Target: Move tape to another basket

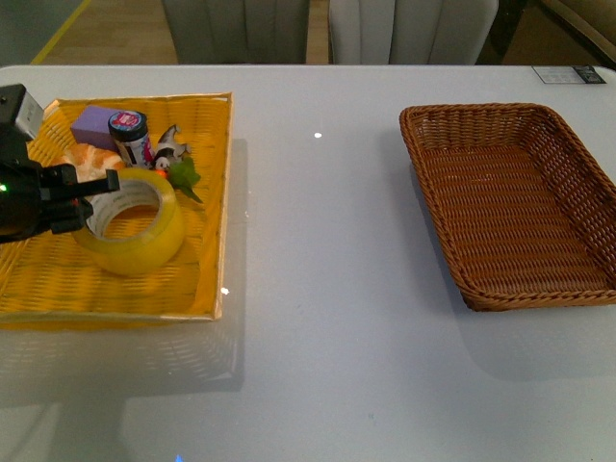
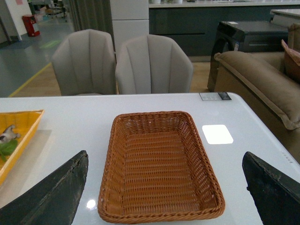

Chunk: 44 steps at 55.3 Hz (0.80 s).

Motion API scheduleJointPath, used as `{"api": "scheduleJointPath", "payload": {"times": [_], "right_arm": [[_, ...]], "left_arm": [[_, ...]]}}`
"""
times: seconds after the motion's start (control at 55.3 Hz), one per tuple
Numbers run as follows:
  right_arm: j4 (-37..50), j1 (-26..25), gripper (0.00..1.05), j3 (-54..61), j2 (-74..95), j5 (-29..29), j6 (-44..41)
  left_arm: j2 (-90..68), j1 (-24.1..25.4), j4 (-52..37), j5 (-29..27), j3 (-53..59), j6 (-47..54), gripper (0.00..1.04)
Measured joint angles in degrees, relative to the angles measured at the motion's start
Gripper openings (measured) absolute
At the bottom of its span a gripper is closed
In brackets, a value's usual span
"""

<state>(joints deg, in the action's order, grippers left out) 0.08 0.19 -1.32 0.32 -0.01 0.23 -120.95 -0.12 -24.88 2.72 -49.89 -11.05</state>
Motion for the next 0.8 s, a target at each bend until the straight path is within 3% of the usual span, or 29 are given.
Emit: {"api": "scheduleJointPath", "payload": {"times": [0.271,0.434,0.651,0.795], "right_arm": [[0.0,0.0,0.96,0.0,0.0,0.0,0.0],[0.0,0.0,0.96,0.0,0.0,0.0,0.0],[0.0,0.0,0.96,0.0,0.0,0.0,0.0],[0.0,0.0,0.96,0.0,0.0,0.0,0.0]], "left_arm": [[12.5,0.3,2.5,2.6,3.2,-3.0,0.14],[20.8,-2.4,5.0,4.5,3.3,-6.4,0.14],[28.5,-12.8,10.4,6.8,2.4,-9.1,0.14],[30.6,-23.1,12.9,9.6,1.5,-12.9,0.14]]}}
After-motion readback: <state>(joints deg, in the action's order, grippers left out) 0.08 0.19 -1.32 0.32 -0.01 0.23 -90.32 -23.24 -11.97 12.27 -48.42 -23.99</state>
